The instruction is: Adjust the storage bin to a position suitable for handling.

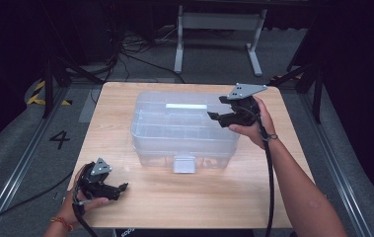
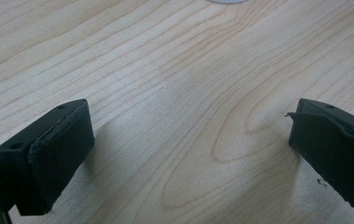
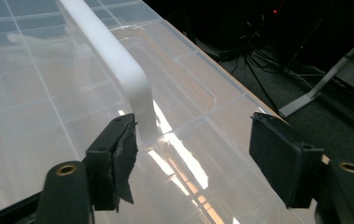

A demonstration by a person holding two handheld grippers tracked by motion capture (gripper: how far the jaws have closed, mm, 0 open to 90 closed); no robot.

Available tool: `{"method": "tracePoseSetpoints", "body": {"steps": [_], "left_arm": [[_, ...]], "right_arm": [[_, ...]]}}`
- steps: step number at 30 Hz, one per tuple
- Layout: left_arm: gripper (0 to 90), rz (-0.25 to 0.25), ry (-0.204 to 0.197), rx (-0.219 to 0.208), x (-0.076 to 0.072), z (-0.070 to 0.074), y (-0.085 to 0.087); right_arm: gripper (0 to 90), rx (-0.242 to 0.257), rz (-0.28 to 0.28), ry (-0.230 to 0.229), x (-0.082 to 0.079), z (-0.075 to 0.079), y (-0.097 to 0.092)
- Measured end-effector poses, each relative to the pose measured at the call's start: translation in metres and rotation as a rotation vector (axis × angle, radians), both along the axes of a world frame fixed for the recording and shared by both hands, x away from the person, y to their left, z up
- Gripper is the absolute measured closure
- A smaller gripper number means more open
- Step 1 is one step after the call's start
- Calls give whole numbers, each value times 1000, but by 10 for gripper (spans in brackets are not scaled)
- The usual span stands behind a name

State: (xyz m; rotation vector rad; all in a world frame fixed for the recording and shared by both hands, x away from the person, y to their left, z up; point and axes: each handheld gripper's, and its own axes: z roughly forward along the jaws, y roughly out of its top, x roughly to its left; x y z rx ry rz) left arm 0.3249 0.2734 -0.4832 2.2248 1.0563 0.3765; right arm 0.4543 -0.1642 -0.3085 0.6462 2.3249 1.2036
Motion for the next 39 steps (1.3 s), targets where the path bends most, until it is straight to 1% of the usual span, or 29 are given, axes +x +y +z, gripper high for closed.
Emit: {"method": "tracePoseSetpoints", "body": {"steps": [1, 2, 3, 5, 8, 12, 14, 16, 18, 20, 21, 22, 24, 26, 27, 28, 31, 34, 39], "left_arm": [[5, 0, 0, 0, 0, 0, 0], [5, 0, 1, 1, 0, 0, 0], [5, -1, -1, -1, 0, 0, 0], [5, 0, -1, -1, 0, 0, 0], [5, -1, 0, -1, 0, 0, 0], [5, 0, -1, -1, 0, 0, 0], [5, 0, -1, -1, 0, 0, 0], [5, -1, -1, -1, 0, 0, 0], [5, 0, -1, -1, 0, 0, 0], [5, -1, -1, -1, 0, 0, 0], [5, -1, -1, -1, 0, 0, 0], [5, 0, 0, 0, 0, 0, 0], [5, 0, 0, 1, 0, 0, 0], [5, -1, 0, 0, 0, 0, 0], [5, -1, 0, 0, 0, 0, 0], [5, 0, 0, 0, 0, 0, 0], [5, 0, 0, 1, 0, 0, 0], [5, -2, -1, -2, 0, 0, 0], [6, -13, 4, 2, 1, 1, 1]], "right_arm": [[319, 0, 0, 0, 0, 0, 0], [330, 10, 12, 12, 1, 0, 1], [346, 9, 22, 10, 1, 0, 3], [356, -15, 33, -1, 0, 0, 7], [359, -19, 44, 0, -1, 1, 11], [366, -46, 55, -4, -1, 2, 18], [373, -47, 61, -4, -1, 3, 21], [404, -49, 54, -4, 0, 4, 23], [433, -41, 63, 11, 1, 4, 25], [476, -53, 61, 15, 2, 4, 28], [476, -53, 61, 15, 2, 4, 28], [527, -66, 61, 15, 3, 3, 30], [580, -59, 63, 14, 3, 4, 30], [638, -52, 81, 31, 4, 4, 31], [638, -52, 81, 31, 4, 4, 31], [677, -55, 89, 33, 4, 4, 32], [736, -60, 101, 43, 4, 3, 34], [738, -65, 94, 39, 4, 4, 35], [740, -60, 92, 55, 7, 5, 36]]}}
